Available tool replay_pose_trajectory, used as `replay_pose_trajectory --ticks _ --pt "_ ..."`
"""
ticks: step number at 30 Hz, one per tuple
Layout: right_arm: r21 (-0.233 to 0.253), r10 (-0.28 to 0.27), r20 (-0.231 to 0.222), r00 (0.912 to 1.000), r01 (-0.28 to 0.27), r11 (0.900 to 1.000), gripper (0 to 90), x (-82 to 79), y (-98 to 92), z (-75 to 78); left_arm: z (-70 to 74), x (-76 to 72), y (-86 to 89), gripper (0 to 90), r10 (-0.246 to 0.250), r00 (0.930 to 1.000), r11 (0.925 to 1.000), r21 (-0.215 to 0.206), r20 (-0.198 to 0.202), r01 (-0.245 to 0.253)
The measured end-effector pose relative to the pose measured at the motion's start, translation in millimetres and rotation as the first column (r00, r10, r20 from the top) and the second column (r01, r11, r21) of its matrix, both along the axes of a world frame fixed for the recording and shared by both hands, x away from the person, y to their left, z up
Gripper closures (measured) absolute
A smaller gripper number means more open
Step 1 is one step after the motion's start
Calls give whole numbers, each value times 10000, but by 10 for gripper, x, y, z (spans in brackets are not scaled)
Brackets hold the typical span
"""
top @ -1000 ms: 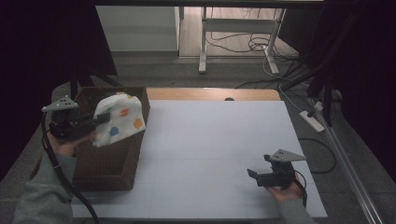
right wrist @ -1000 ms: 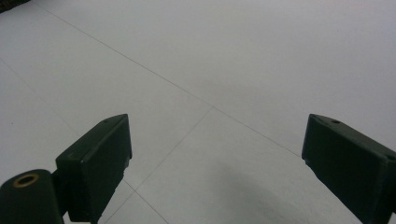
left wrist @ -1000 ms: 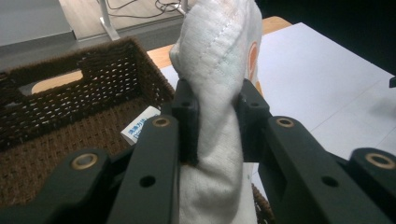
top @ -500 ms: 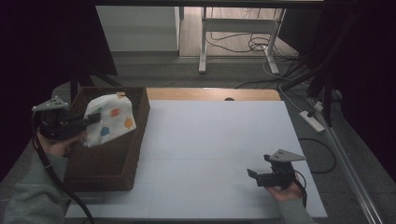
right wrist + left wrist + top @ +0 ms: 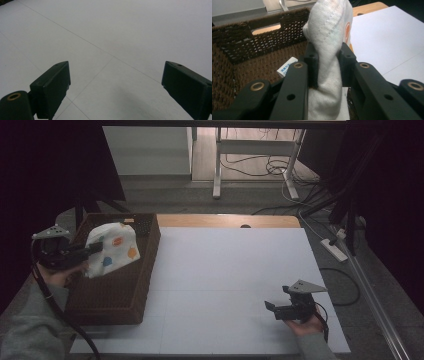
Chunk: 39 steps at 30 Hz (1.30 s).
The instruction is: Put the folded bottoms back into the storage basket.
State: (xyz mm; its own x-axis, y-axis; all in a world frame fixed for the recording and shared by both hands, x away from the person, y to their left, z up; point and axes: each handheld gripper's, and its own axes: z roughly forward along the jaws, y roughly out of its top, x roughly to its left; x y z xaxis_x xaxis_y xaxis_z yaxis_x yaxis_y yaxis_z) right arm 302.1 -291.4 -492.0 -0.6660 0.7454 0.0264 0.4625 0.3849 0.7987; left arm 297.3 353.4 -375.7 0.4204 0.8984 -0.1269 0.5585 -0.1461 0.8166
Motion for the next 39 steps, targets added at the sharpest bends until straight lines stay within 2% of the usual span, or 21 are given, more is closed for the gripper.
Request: replay_pose_trajectory --ticks 7,24,39 --pt "-15 5 -6 10000 -5 10000 85 0 2 -1 -58 31 64 733 90 9998 9999 50 -172 -89" --pt "-7 15 13 10000 -15 10000 85 -1 1 0 -204 140 86 733 13 9978 9995 309 -664 8" --pt "-66 6 -24 10000 -6 10000 85 -2 4 -1 -349 263 103 732 -23 9924 9984 565 -1230 93"
